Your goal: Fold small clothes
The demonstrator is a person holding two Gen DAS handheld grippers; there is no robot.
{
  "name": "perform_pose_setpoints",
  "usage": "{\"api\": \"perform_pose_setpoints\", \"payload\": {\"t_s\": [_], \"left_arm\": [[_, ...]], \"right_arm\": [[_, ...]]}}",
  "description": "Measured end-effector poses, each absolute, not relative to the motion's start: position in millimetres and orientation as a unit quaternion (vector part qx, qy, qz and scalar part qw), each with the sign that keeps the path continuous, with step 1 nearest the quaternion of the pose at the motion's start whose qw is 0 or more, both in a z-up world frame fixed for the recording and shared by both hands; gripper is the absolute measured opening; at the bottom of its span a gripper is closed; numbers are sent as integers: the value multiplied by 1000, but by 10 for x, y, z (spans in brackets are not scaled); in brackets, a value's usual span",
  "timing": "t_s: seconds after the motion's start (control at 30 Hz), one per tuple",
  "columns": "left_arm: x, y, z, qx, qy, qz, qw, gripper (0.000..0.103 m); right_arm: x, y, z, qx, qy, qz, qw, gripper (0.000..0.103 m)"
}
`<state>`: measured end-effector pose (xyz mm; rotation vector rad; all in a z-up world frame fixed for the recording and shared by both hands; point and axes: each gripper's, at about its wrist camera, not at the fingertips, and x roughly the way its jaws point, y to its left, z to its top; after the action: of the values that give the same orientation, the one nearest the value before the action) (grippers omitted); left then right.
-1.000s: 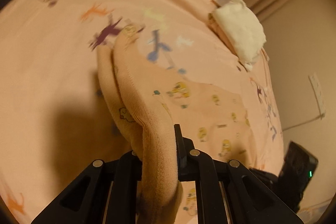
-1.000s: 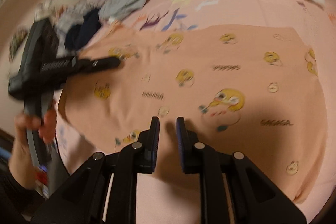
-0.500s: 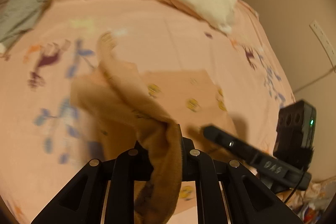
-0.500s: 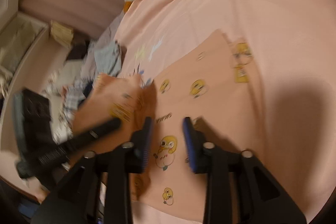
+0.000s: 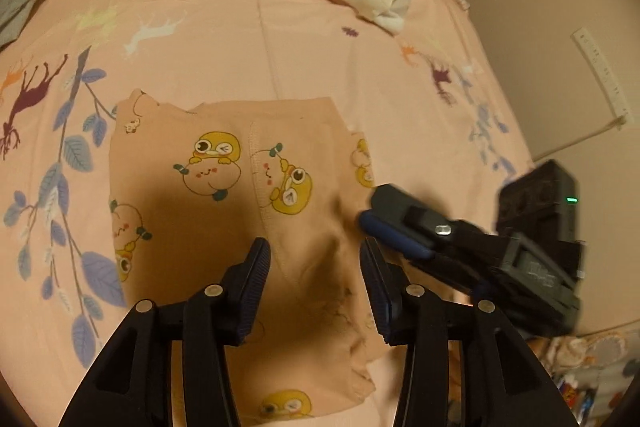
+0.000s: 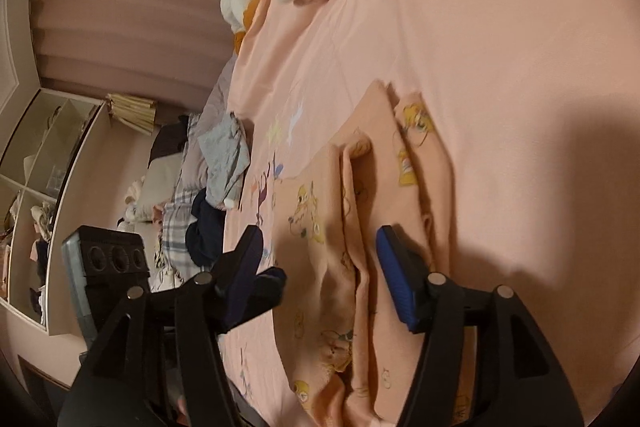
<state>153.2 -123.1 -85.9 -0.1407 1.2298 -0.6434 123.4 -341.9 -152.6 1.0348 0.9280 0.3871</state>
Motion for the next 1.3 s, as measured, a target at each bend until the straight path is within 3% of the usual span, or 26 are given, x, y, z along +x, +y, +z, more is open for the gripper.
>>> {"api": "perform_pose_setpoints", "payload": {"t_s": [0.43, 0.53, 0.6, 0.67, 0.87, 1.03, 1.13, 1.3], "left_arm": [[1296, -333, -881, -98, 537, -251, 799, 44], [1263, -169, -973, -117, 542, -242, 796, 44], [1242, -88, -1027, -125, 546, -239, 793, 44], [1230, -29, -1060, -130, 549, -236, 791, 44], [1236, 6, -1068, -138, 546, -242, 790, 44], [1254, -137, -1069, -130, 545, -255, 788, 44], [1259, -265, -1055, -121, 544, -264, 787, 44], [1208, -485, -1030, -95, 536, -287, 789, 44]], "right_arm": [[1685, -3071, -1514, 350, 483, 165, 785, 56], [1780, -2951, -1496, 295, 485, 146, 810, 38], [1831, -2897, -1482, 268, 483, 147, 820, 14], [1862, -2880, -1442, 248, 480, 147, 828, 8], [1880, -3039, -1133, 227, 437, 134, 860, 7], [2044, -3255, -1349, 229, 468, 87, 849, 8], [2083, -3320, -1523, 246, 492, 81, 831, 16], [1910, -3385, -1286, 191, 451, 40, 871, 28]]}}
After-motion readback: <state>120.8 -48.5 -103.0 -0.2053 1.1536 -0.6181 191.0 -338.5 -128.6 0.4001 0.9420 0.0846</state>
